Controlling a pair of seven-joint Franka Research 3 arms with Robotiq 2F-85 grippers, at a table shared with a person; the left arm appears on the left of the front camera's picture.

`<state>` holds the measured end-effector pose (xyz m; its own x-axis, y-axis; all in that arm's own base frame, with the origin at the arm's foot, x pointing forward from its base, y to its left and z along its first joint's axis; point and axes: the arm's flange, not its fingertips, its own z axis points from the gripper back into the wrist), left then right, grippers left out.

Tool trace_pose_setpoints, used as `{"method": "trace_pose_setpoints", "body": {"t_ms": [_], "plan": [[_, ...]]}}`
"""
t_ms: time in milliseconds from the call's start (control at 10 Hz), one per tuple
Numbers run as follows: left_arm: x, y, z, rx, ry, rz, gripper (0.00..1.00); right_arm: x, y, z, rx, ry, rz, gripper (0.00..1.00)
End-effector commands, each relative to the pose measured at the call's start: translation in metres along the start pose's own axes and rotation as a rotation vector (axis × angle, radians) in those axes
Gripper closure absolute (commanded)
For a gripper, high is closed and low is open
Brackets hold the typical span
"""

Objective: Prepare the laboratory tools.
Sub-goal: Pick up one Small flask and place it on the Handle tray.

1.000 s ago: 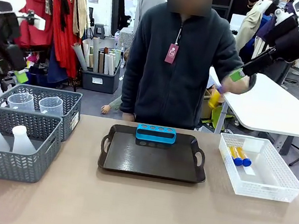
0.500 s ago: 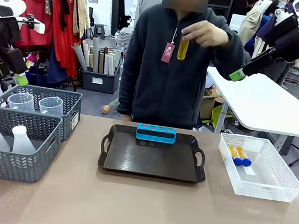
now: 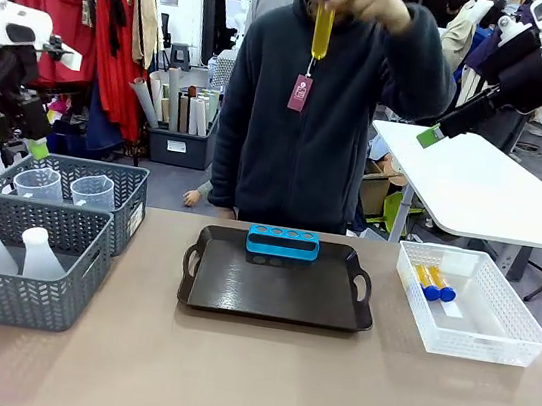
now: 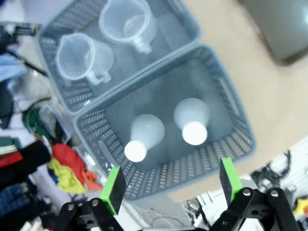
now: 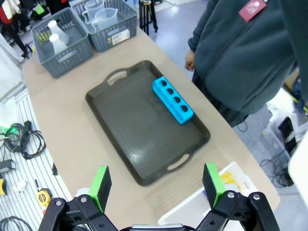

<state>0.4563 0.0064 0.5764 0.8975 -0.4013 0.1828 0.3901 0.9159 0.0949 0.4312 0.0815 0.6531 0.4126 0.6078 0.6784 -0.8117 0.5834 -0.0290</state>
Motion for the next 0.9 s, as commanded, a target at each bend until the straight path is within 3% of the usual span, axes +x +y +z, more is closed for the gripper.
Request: {"method": "trace_pose_setpoints", "body": {"t_ms": [0, 400, 800], "plan": [[0.005, 0.02, -0.033, 0.05, 0.044, 0.15, 0.0, 0.0, 0.0, 0.001, 0.004, -0.004, 0.0, 0.0], [-0.015, 0.06, -0.079, 0.006, 0.074, 0.301, 0.0, 0.0, 0.0, 0.001, 0.004, -0.004, 0.0, 0.0], [-0.031, 0.075, -0.13, -0.062, 0.141, 0.374, 0.0, 0.0, 0.0, 0.001, 0.004, -0.004, 0.0, 0.0]]}}
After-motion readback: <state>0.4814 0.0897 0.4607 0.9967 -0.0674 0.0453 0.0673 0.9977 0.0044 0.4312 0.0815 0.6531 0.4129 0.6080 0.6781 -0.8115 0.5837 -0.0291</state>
